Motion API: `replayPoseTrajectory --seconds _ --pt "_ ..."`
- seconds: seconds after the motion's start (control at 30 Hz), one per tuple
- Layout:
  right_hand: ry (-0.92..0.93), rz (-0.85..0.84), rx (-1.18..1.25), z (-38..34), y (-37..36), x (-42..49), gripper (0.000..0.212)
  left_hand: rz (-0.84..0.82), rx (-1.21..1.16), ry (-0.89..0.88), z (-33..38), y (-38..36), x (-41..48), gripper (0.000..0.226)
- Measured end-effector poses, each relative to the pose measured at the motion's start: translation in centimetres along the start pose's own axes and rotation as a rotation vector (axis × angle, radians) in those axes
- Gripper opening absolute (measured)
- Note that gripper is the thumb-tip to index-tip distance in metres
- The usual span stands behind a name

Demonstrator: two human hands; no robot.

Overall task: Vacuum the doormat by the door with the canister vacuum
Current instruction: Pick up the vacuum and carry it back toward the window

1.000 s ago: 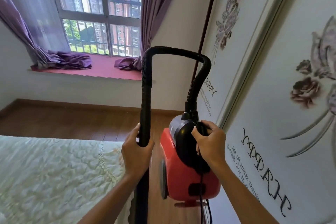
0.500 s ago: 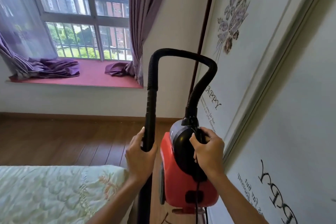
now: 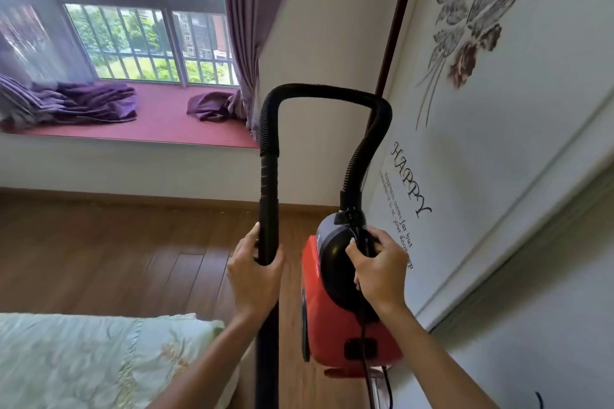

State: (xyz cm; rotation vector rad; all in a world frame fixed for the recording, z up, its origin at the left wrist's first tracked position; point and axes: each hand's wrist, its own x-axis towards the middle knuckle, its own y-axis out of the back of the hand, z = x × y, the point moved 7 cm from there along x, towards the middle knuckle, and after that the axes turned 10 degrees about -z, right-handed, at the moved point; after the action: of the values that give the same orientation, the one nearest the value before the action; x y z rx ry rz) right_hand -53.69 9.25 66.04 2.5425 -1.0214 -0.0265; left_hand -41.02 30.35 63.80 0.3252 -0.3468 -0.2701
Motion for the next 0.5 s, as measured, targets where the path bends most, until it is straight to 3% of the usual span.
replayPoseTrajectory --seconds 0.5 --pt "-0.236 0.006 0.003 9.8 -7.8 15.9 0.031 -0.127 0.025 0.128 -10.8 -7.6 16.5 0.061"
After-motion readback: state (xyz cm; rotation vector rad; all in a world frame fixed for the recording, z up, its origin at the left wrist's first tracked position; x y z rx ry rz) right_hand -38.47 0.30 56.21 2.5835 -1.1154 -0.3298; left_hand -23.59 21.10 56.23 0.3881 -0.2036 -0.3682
